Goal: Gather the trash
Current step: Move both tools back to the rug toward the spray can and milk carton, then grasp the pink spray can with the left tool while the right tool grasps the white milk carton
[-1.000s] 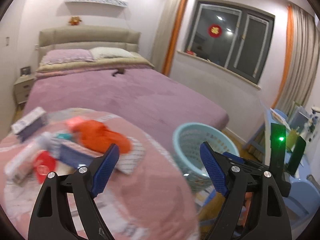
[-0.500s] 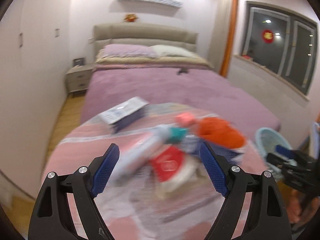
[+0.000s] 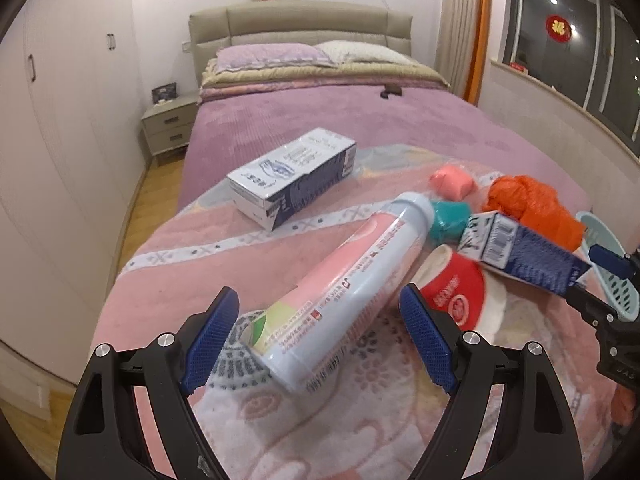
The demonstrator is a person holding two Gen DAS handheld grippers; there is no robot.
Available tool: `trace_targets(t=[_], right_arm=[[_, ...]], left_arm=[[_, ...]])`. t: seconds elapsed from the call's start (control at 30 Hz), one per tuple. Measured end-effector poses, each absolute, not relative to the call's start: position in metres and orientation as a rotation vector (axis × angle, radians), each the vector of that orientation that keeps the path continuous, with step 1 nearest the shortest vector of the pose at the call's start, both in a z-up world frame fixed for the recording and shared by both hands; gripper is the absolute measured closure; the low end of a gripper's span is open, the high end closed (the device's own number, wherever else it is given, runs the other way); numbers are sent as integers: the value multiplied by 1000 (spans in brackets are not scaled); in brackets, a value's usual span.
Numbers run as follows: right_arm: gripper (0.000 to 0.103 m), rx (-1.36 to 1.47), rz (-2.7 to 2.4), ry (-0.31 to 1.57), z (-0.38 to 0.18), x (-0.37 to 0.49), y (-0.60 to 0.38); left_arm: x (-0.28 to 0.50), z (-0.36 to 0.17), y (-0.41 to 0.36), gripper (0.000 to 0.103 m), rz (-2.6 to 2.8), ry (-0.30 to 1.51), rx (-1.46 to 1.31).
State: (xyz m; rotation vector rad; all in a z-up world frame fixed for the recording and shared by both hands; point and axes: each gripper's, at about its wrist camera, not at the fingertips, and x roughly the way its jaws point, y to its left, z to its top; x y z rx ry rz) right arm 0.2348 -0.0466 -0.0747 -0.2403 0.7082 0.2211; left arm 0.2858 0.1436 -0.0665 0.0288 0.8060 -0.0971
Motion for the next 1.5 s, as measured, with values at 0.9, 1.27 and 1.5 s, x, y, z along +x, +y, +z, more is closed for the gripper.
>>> trace_targets(t=[0.9,1.27,1.5], right_arm=[[31,-198,285,841,-104,271,-39],[47,-35,296,902,-101,247,-60],[47,-7,272,929,-96,205,-78]], left_arm=[[265,-87,130,51,-123,850,29],[195,-85,150,52,-51,859,-90],[161,-86,137,53,-75,886,-96]])
